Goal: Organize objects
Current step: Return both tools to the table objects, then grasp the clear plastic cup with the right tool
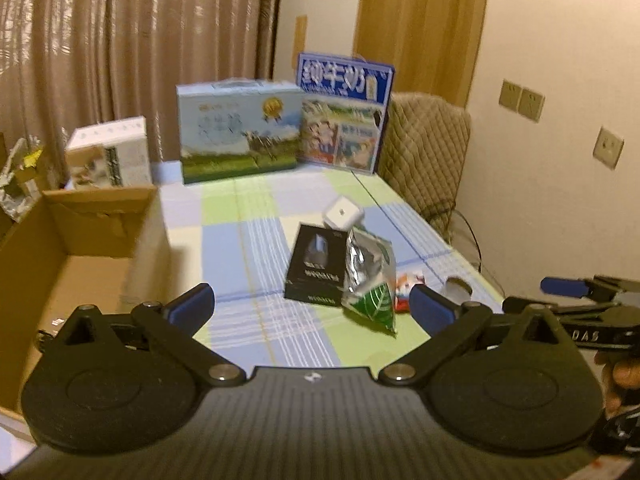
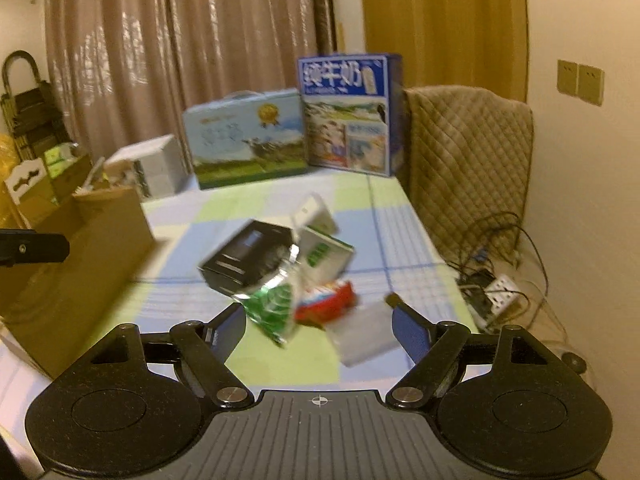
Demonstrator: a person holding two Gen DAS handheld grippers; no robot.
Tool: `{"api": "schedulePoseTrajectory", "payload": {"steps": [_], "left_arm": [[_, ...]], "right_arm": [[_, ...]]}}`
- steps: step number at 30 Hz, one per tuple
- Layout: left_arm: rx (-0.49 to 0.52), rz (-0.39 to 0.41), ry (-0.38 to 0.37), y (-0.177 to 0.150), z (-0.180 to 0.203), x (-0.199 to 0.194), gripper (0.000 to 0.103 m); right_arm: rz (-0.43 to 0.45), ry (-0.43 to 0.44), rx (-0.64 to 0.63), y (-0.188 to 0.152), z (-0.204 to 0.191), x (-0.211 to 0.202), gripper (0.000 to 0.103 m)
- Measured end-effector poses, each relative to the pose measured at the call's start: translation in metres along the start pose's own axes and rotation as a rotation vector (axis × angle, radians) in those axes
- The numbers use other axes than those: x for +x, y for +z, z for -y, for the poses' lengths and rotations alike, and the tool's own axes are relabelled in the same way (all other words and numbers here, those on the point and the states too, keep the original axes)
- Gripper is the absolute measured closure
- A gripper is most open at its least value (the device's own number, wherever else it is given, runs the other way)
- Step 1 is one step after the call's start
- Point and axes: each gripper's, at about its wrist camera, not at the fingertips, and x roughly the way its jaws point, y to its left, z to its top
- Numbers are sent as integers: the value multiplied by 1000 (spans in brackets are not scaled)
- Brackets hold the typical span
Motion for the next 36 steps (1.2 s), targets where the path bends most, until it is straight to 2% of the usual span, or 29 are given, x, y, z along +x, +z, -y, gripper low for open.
{"api": "schedulePoseTrajectory", "payload": {"steps": [8, 16, 23, 31, 36], "left_arm": [[9, -91, -21, -28, 11, 60, 1], [18, -133, -45, -47, 14, 103, 1], [53, -141, -69, -49, 15, 125, 1], [37, -159, -101, -47, 14, 139, 1], [26, -167, -112, -48, 12, 140, 1]], "right_arm": [[-50, -8, -67, -18, 29, 39, 26], [-99, 26, -137, -25, 37, 76, 26], [-135, 29, -199, -21, 43, 109, 26], [-211, 84, -246, -24, 43, 137, 25], [-222, 58, -295, -27, 41, 148, 25]]}}
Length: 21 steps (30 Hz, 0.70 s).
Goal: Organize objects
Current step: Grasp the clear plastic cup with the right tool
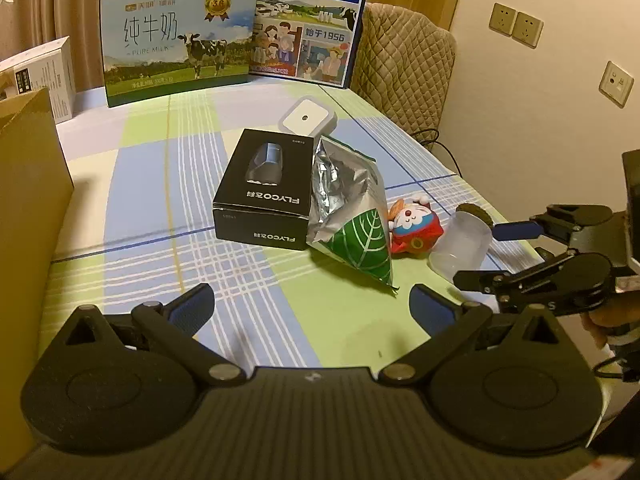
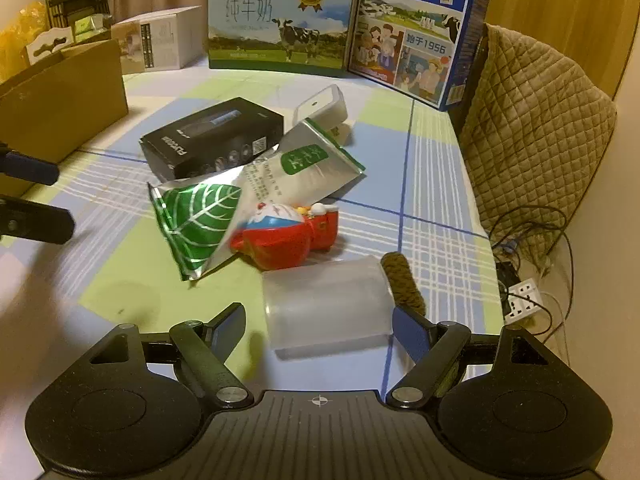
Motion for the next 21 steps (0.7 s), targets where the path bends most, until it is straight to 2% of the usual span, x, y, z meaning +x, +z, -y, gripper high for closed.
{"api": "schedulePoseTrajectory", "payload": {"steps": [14, 21], "left_arm": [[9, -9, -11, 0, 1, 2, 1], [-4, -5, -27, 1, 0, 1, 1]], "right_arm": [[-15, 11, -5, 3, 3, 16, 24], [-24, 27, 7, 8, -4, 12, 31]]}}
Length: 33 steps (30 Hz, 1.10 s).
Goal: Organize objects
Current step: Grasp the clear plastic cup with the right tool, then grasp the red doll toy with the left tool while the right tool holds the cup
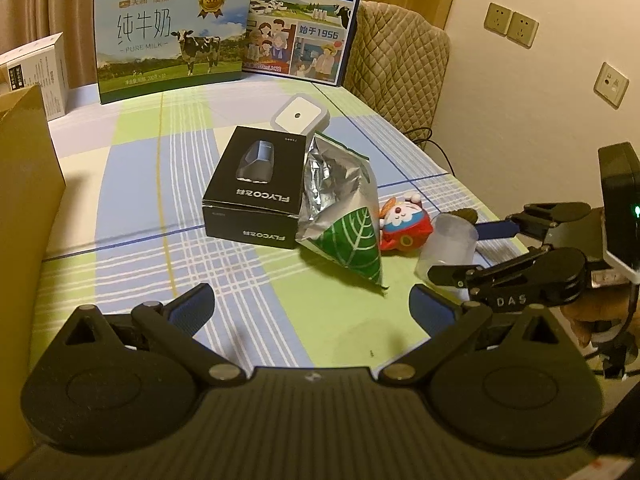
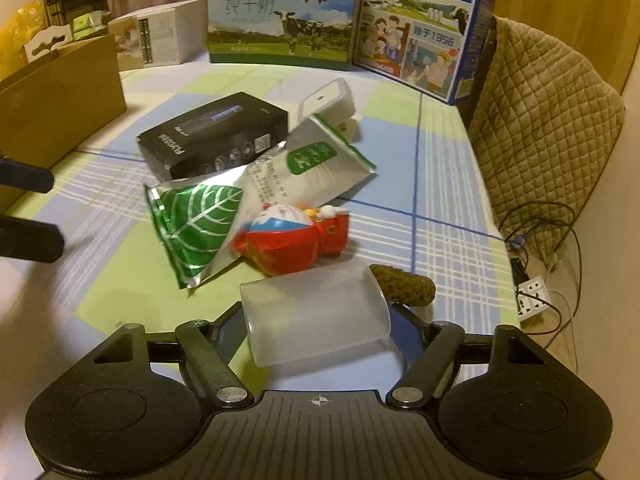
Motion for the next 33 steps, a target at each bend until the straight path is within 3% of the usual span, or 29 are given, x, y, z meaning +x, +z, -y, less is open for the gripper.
{"api": "schedulePoseTrajectory", "payload": {"steps": [8, 15, 19, 21, 27, 33], "left_arm": [[2, -5, -1, 1, 0, 1, 9], [15, 2, -11, 4, 3, 6, 12], [42, 2, -18, 7, 10, 12, 20], [57, 5, -20, 8, 14, 15, 30], [91, 9, -29, 12, 26, 26, 46], [174, 27, -67, 22, 49, 42, 47]], "right_arm": [[18, 62, 39, -3, -11, -18, 31], [69, 32, 72, 0, -7, -34, 31], [73, 12, 101, 1, 4, -34, 31], [76, 0, 105, 1, 8, -35, 31], [89, -26, 161, 4, 23, -37, 31], [84, -58, 210, 8, 39, -37, 31]]}}
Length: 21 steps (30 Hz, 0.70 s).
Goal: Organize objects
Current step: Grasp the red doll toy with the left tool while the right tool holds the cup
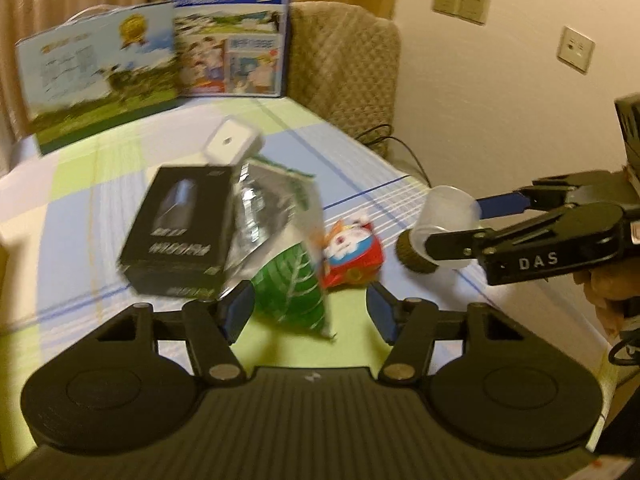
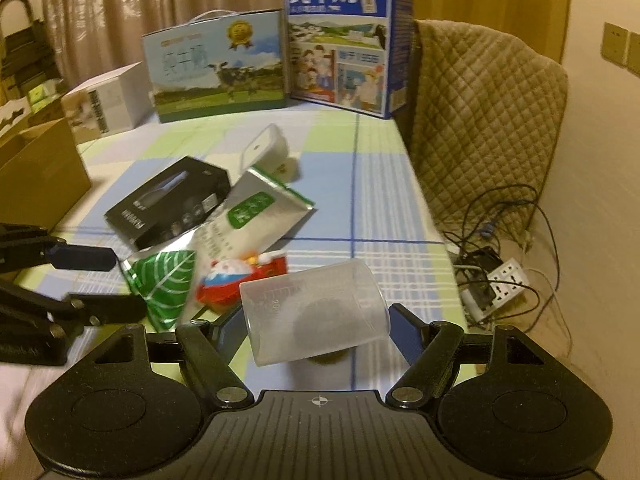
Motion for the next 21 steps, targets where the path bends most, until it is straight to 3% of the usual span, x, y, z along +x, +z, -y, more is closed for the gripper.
{"api": "schedulePoseTrajectory", "payload": {"steps": [13, 17, 21], "left_arm": [[190, 11, -24, 12, 36, 58, 47], [215, -12, -15, 13, 38, 73, 63], [198, -19, -13, 11, 37, 70, 63]], "right_arm": [[10, -37, 88, 8, 23, 1, 31], [6, -43, 118, 8, 30, 2, 31], [4, -32, 125, 9, 30, 2, 31]]}}
